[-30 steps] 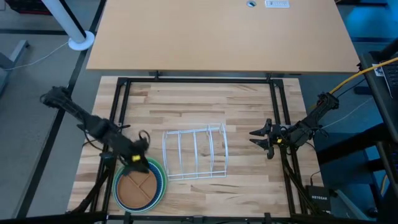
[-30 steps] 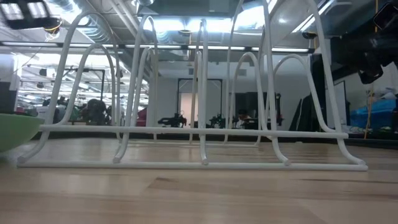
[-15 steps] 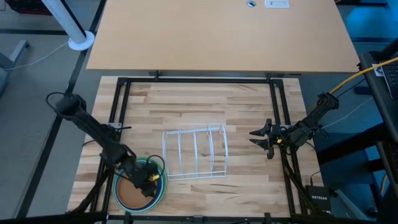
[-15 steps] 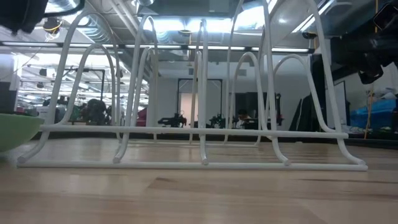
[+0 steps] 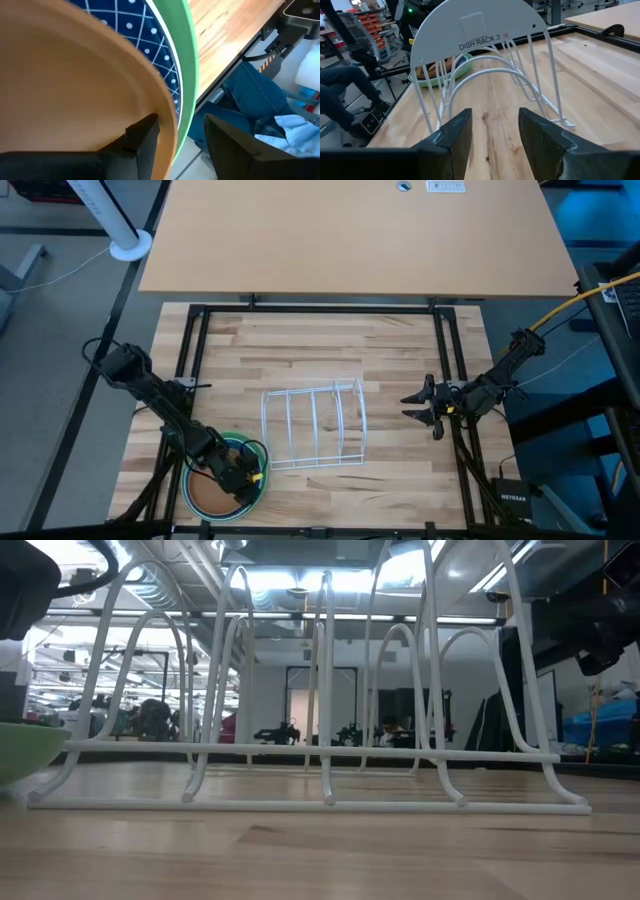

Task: Sort dishes
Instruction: Put the brown plate into the dish rack

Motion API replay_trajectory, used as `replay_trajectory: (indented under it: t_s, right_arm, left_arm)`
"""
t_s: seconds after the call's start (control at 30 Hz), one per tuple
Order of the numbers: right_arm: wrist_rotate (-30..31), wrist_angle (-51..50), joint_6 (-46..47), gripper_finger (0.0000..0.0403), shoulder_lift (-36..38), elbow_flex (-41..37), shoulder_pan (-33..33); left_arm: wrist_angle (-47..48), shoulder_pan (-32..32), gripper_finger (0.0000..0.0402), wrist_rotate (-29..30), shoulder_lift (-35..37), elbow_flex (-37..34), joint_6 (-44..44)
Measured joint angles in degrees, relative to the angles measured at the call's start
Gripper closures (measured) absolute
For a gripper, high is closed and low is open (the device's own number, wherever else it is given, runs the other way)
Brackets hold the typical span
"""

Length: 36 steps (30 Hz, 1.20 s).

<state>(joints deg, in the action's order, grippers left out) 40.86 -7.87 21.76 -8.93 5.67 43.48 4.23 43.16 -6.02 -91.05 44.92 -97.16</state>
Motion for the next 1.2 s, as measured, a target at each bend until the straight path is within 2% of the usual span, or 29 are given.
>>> replay_trajectory:
  t_s: [0.4,0.53,0.77,1.2]
  right_arm:
    - [0.02,-0.02,0.0,0.0237,0.02,0.0,0.0]
    - [0.02,-0.01,0.0,0.0237,0.02,0.0,0.0]
    - [0.02,0.01,0.0,0.0237,0.01,0.0,0.0]
    - [0.02,0.02,0.01,0.0237,0.0,0.0,0.0]
  left_arm:
    - [2.77,0.0,0.0254,0.2,-0.74,0.35,-0.39]
    - [3.27,0.0,0.0291,0.2,-0.74,0.35,-0.42]
    - [2.09,-0.02,0.0388,-0.22,-0.67,0.35,-1.03]
    - [3.11,0.09,0.0399,0.75,6.54,0.14,-0.77]
